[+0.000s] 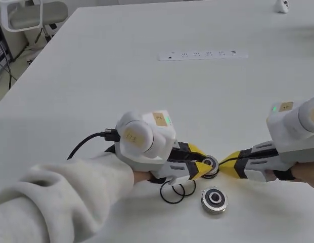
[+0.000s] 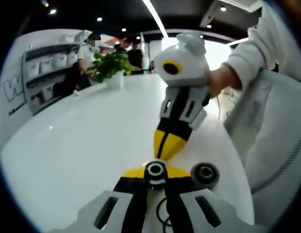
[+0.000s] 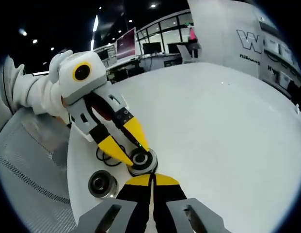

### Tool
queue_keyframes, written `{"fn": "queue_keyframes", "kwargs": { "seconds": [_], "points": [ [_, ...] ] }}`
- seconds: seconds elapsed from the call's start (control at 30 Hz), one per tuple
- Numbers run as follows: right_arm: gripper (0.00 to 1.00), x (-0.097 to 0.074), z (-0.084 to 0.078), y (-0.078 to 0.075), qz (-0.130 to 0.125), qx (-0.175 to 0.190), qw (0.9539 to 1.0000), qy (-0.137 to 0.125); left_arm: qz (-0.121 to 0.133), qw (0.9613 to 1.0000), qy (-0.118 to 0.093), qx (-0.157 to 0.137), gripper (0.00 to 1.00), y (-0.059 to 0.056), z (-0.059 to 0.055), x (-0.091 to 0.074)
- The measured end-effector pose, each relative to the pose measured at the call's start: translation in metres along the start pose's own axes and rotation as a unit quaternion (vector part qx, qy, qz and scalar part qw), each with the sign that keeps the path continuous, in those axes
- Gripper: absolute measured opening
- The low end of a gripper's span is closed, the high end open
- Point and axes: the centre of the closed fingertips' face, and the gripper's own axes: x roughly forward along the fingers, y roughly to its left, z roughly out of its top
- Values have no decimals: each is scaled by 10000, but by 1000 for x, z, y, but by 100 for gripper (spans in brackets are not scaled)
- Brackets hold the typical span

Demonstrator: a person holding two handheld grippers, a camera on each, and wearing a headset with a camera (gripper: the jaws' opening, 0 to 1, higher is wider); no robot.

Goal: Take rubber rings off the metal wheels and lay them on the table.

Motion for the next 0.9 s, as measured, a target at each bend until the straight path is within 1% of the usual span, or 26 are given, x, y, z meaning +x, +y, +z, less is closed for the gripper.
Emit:
{"fn": "queue_keyframes", "kwargs": {
  "seconds": [0.1, 0.2, 0.3, 0.4, 0.43, 0.47, 0.5, 0.53, 0.57, 0.6, 0.67, 0.7, 0.77, 0.83, 0.87, 0.9],
  "points": [
    [0, 0, 1, 1, -50, -38, 10000, 13, 0, 10000, 1, 16, 13, 0, 0, 0],
    [0, 0, 1, 1, -155, -271, 9995, 78, 7, 10000, 5, 22, 13, 0, 0, 0],
    [0, 0, 1, -3, -244, -466, 9986, 88, 15, 10000, 7, 16, 13, 1, 0, -1],
    [0, 0, 1, -2, -280, -464, 9984, 142, 16, 10000, 7, 15, 13, 1, 0, -1],
    [0, 0, 1, -4, -270, -374, 9988, 158, 16, 10000, 8, 19, 13, 1, 0, -1],
    [0, -1, 1, -2, -242, -169, 9995, 142, 16, 10000, 7, 19, 13, 1, -1, -1],
    [0, -2, 2, -3, -185, 195, 9996, 71, 14, 10000, 5, 17, 13, 1, -1, -1],
    [0, -3, 5, -3, -140, 416, 9990, -32, 12, 10000, 3, 13, 13, 1, -1, -1],
    [0, -4, 7, -4, -73, 806, 9966, -129, 11, 10000, 1, 13, 13, 1, -1, -1],
    [0, -5, 8, -3, -3, 1024, 9945, -214, 10, 10000, -4, 10, 13, 1, -1, -1],
    [0, -6, 9, -4, 81, 1493, 9883, -308, 13, 10000, -5, 4, 13, 0, 0, -1],
    [0, -6, 9, -4, 123, 1618, 9862, -337, 14, 10000, -4, 7, 13, 0, 0, -1],
    [0, -6, 9, -3, 217, 1990, 9789, -418, 12, 10000, -2, 9, 13, 0, 0, 0],
    [0, -7, 11, -1, 341, 2358, 9698, -528, 10, 10000, -3, 15, 13, 0, 0, 0],
    [0, -8, 10, 0, 395, 2598, 9633, -555, 10, 10000, -2, 13, 13, 0, 0, 0],
    [0, -7, 10, -1, 417, 2717, 9597, -581, 11, 10000, -4, 18, 13, 0, 0, 0]
  ]
}}
